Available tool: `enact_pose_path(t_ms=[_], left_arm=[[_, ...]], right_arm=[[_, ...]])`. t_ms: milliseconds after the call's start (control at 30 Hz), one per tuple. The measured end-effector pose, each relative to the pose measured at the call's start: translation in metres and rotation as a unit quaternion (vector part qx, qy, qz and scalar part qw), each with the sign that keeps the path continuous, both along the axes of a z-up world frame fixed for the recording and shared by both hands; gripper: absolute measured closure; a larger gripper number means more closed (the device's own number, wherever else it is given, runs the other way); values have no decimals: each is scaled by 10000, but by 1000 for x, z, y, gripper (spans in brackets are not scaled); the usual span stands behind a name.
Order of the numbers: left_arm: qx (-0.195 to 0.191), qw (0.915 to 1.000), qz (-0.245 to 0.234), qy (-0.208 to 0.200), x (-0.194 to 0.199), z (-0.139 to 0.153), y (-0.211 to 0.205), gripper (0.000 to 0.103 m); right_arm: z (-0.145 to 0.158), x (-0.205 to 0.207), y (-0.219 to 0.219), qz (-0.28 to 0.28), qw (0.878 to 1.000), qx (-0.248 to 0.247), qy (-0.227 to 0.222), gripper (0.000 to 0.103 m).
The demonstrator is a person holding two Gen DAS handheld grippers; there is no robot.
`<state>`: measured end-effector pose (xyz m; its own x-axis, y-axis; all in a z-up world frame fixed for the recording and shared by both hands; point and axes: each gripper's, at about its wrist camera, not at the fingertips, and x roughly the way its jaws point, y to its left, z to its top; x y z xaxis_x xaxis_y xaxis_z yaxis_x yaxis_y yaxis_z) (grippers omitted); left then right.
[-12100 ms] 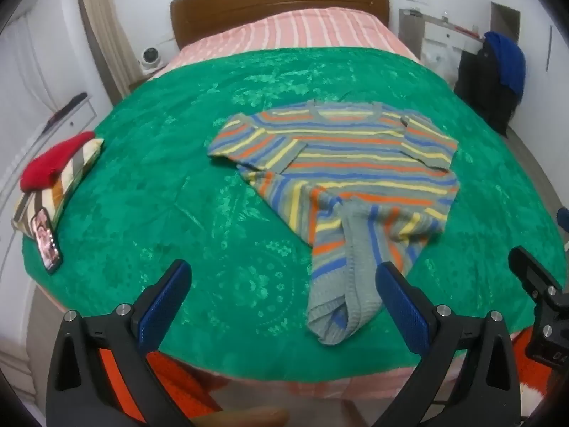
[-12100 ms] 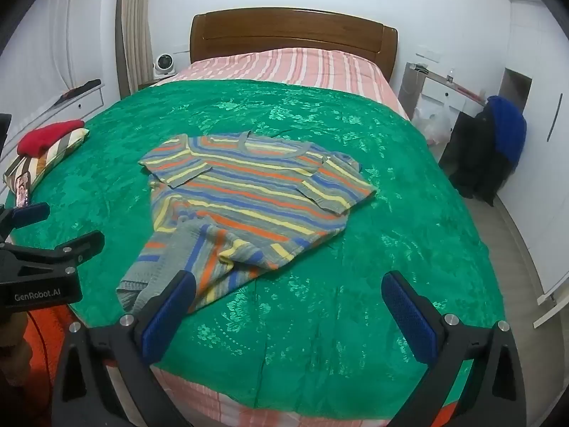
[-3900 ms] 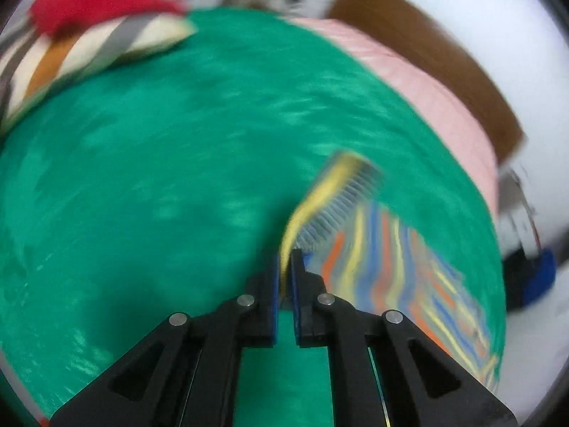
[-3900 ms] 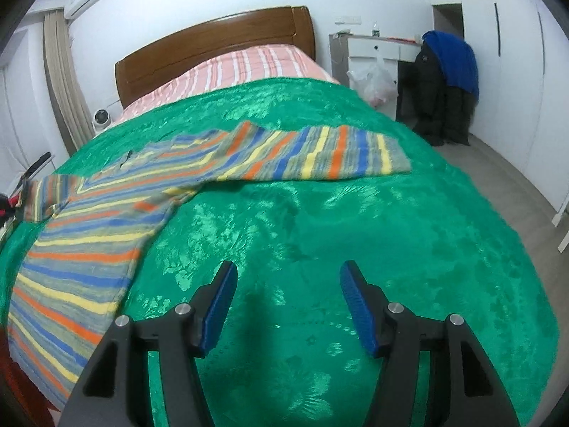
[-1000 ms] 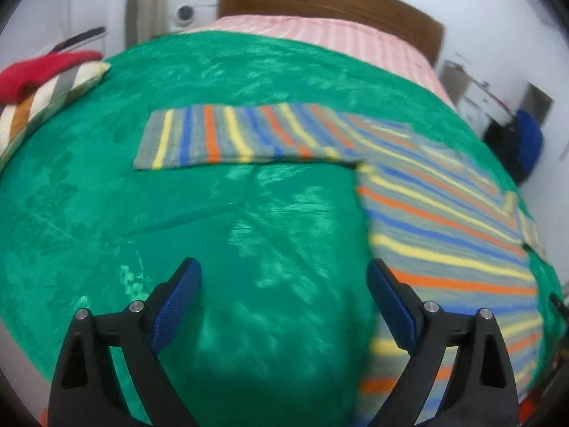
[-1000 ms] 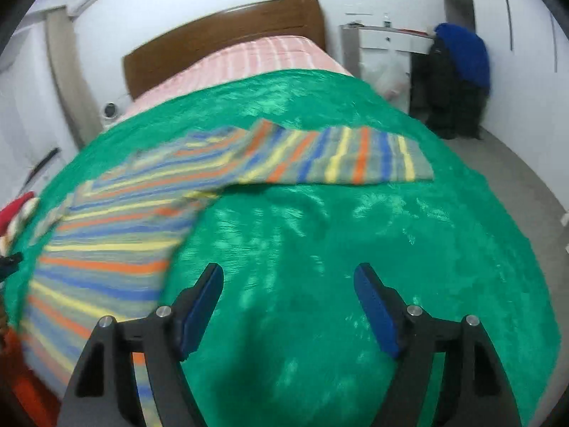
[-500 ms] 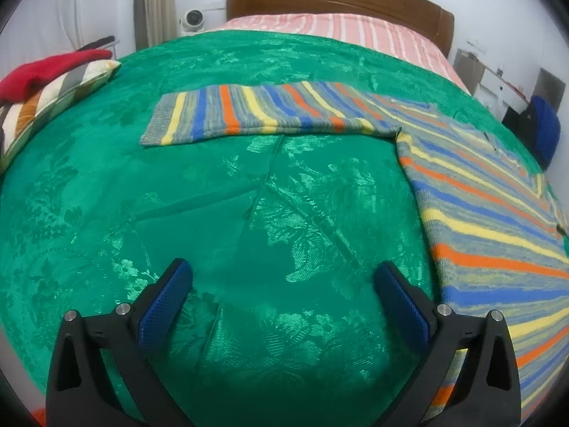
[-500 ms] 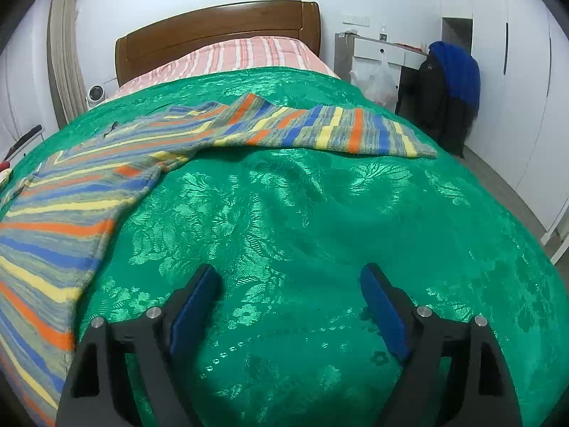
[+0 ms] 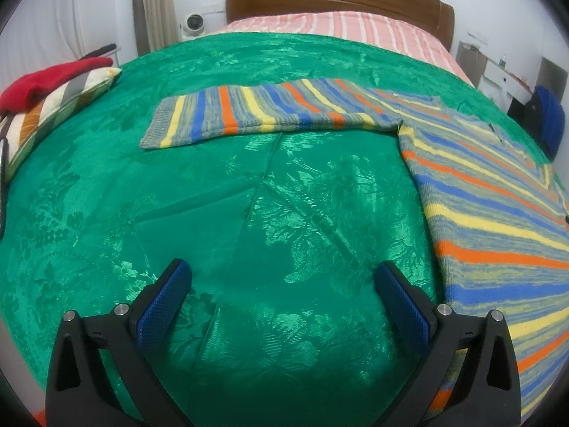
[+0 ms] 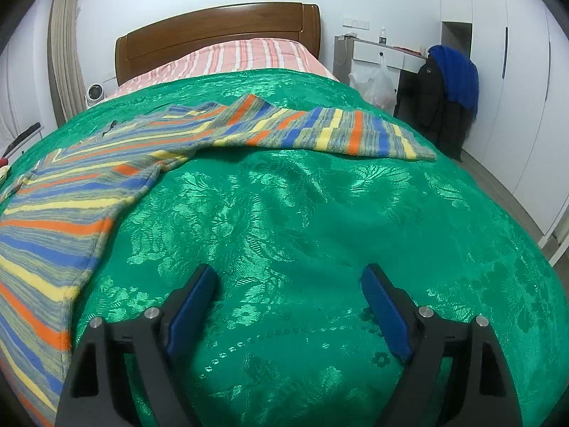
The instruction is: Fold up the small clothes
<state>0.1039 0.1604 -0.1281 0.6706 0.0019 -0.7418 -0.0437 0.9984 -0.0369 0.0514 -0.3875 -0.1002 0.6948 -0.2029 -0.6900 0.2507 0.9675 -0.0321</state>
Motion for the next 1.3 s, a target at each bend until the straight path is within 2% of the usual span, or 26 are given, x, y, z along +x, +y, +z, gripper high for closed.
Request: enact_pose_path(t_ms=[200, 267, 333, 400, 500, 600, 633, 733, 800, 867, 1033, 1133, 1200, 1233, 1267, 1300], left_arm=[[1, 10000, -6, -54, -2, -1, -1, 0], [5, 10000, -8, -67, -2, -1, -1, 0], [10, 10000, -6, -80, -2, -1, -1, 0], [17, 10000, 1, -92, -2, -1, -1, 0], [44, 9999, 6, -107, -2, -2, -2, 0], [48, 9999, 10, -116, -2, -2, -2, 0], [53, 9999, 9, -116, -2, -2, -2, 0], [68, 9999, 14, -131, -2, -2, -3, 0], [74, 9999, 22, -143, -3, -2, -3, 0], [83, 9998, 25, -156, -3, -2, -3, 0], [88, 9998, 31, -179, -3, -2, -3, 0], [104, 9997, 45, -196, -4, -3, -4, 0], [120, 9997, 55, -210, -4, -3, -5, 0], [128, 9997, 62, -215, -4, -3, -5, 0], [134, 9996, 67, -219, -4, -3, -6, 0], [137, 9996, 71, -221, -5, -3, -6, 0]], right_arm=[[1, 0, 0, -9, 10000, 0, 38, 19], [7, 1, -1, -7, 9997, 68, 218, 19], [16, 2, -7, 58, 9987, 368, 345, 19], [33, 1, -27, 83, 9942, 1058, 170, 19], [58, 2, -81, -206, 9737, 2253, -273, 19], [67, 15, -151, -797, 9405, 3249, -594, 19], [65, 20, -166, -922, 9320, 3462, -558, 21], [37, 37, -215, -1458, 8940, 4226, -310, 34], [13, 43, -235, -1728, 8573, 4843, -236, 36], [5, 50, -241, -1747, 8466, 5021, -250, 39], [-9, 71, -250, -1520, 8443, 5134, -210, 48], [-15, 78, -252, -1367, 8469, 5133, -239, 53], [-18, 80, -254, -1315, 8407, 5243, -319, 63], [-21, 83, -254, -1323, 8422, 5222, -238, 82], [-25, 87, -254, -1357, 8470, 5138, -109, 95], [-27, 88, -253, -1354, 8509, 5075, -27, 95]])
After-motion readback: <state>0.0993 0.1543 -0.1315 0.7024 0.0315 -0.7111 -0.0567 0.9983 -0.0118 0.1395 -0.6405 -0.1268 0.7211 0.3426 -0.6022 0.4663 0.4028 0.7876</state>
